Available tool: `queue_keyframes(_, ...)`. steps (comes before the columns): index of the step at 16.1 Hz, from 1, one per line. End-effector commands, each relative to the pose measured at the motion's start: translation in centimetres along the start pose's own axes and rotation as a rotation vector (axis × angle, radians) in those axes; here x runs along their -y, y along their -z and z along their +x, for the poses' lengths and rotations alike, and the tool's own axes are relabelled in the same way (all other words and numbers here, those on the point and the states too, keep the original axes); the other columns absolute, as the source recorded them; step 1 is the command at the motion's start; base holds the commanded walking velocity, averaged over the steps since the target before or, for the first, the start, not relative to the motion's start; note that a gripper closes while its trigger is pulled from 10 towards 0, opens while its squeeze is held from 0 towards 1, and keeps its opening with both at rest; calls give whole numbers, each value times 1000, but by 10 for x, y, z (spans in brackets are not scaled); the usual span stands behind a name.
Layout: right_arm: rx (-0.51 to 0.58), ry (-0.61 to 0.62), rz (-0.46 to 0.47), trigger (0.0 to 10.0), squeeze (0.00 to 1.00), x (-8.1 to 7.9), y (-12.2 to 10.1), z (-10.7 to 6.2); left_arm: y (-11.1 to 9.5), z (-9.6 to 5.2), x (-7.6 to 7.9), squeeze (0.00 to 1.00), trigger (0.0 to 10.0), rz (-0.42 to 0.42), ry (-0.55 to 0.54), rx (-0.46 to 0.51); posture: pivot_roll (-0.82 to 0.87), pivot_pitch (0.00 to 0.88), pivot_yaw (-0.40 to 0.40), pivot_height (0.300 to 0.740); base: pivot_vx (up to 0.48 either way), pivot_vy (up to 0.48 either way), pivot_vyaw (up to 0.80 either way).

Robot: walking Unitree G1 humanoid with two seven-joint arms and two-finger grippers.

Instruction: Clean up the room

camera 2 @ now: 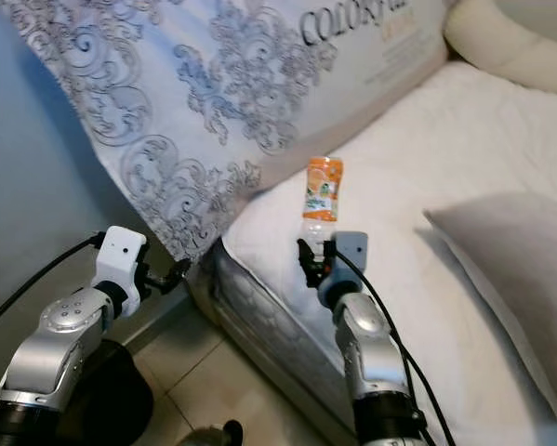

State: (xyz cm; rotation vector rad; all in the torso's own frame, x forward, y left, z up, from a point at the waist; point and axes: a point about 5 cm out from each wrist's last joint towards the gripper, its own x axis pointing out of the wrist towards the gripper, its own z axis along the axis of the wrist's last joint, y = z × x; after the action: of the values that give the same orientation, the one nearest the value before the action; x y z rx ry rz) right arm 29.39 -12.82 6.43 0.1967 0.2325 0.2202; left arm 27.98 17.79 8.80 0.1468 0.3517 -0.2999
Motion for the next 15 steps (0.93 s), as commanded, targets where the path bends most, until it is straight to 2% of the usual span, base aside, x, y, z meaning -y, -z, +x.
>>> queue_keyframes(1, 0, 0, 16, 10000, 0, 0, -2, 1, -3, 0, -6, 0, 10000, 23, -52, 24, 78, 0, 26, 740, 0, 0, 800)
queue_keyframes(3, 18, 77, 4, 10000, 0, 7, -5, 3, -1, 3, -26, 0, 10000, 27, -222, -5, 74, 0, 24, 740, 0, 0, 800)
queue_keyframes(4, 16, 96, -6, 10000, 0, 9, -6, 4, -1, 4, -30, 0, 10000, 6, -243, -2, 71, 0, 29, 740, 0, 0, 800)
queue_keyframes(5, 1, 83, -19, 10000, 0, 8, -6, 5, -2, 4, -30, 0, 10000, -8, -236, 4, 69, 0, 32, 740, 0, 0, 800)
queue_keyframes(8, -71, 82, -4, 10000, 0, 10, 4, 4, -5, 8, -21, 0, 10000, 19, -189, 17, 68, 0, 32, 740, 0, 0, 800)
queue_keyframes(11, -81, 72, -20, 10000, 0, 10, 5, 4, -5, 10, -20, 0, 10000, -1, -179, 12, 62, 0, 33, 740, 0, 0, 800)
queue_keyframes(12, -82, 71, -21, 10000, 0, 10, 5, 4, -5, 10, -21, 0, 10000, -2, -192, 8, 61, 0, 33, 740, 0, 0, 800)
queue_keyframes(14, -88, 64, -20, 10000, 0, 10, 5, 5, -1, 9, -34, 0, 10000, -54, -275, -31, 60, 0, 34, 740, 0, 0, 800)
queue_keyframes(15, -89, 62, -18, 10000, 0, 9, 5, 5, -2, 9, -33, 0, 10000, -64, -268, -25, 60, 0, 34, 740, 0, 0, 800)
